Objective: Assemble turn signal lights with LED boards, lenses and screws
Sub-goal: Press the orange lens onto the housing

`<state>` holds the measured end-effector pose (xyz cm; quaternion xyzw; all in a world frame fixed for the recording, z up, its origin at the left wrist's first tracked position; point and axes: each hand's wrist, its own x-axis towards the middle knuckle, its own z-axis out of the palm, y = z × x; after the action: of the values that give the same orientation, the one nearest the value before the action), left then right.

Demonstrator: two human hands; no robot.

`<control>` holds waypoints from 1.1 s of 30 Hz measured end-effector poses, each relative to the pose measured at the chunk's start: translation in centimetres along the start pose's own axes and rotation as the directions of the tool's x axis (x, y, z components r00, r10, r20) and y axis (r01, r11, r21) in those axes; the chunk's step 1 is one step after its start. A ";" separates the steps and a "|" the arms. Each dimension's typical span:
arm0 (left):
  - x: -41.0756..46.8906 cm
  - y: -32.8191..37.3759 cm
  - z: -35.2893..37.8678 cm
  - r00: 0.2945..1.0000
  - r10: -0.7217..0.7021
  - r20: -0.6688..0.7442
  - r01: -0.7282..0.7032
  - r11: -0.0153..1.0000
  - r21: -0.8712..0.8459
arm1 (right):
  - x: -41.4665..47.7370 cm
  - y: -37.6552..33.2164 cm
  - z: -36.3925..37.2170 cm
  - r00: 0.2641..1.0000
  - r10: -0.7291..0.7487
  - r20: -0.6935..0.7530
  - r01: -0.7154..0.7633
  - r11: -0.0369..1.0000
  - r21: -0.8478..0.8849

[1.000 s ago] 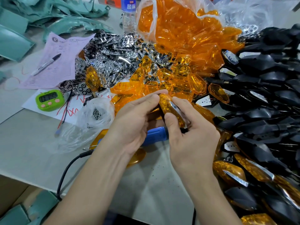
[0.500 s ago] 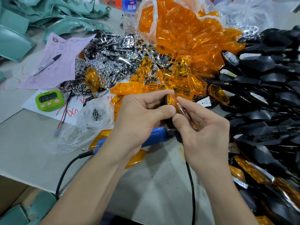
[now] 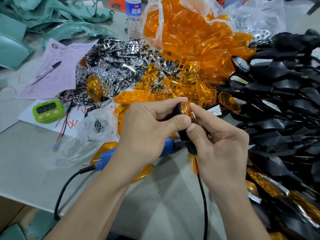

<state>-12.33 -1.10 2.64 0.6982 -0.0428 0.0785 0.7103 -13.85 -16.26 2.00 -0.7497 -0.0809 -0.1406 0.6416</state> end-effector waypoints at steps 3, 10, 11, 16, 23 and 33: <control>-0.3 -0.2 0.4 1.000 -0.001 -0.006 0.001 1.000 0.008 | -0.7 0.6 0.6 0.996 -0.055 -0.068 0.050 0.996 -0.074; -0.1 -1.2 1.5 0.983 -0.117 -0.143 0.102 0.989 -0.107 | -1.5 0.9 2.9 0.981 -0.136 -0.139 0.082 0.938 -0.336; 0.0 -1.3 1.3 0.977 -0.158 -0.146 0.137 0.980 -0.148 | -1.0 0.7 2.6 0.996 -0.023 -0.081 0.005 0.976 -0.220; 0.3 -2.1 -0.4 0.974 -0.210 -0.083 0.161 0.903 -0.398 | 0.7 0.1 -0.7 0.935 0.220 0.277 -0.233 0.972 0.014; 0.4 -2.1 -1.4 0.996 -0.075 0.045 0.087 0.881 -0.464 | 0.1 -0.4 -1.1 0.942 0.088 0.323 -0.103 0.994 0.031; 0.3 -1.6 -2.1 0.996 -0.026 0.080 0.059 0.897 -0.438 | -0.9 -0.5 -0.5 0.982 0.010 0.191 0.015 0.992 -0.129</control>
<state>-11.91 1.03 1.10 0.5229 -0.0699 0.0261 0.8491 -14.92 -16.63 2.27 -0.7997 -0.1336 -0.0737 0.5807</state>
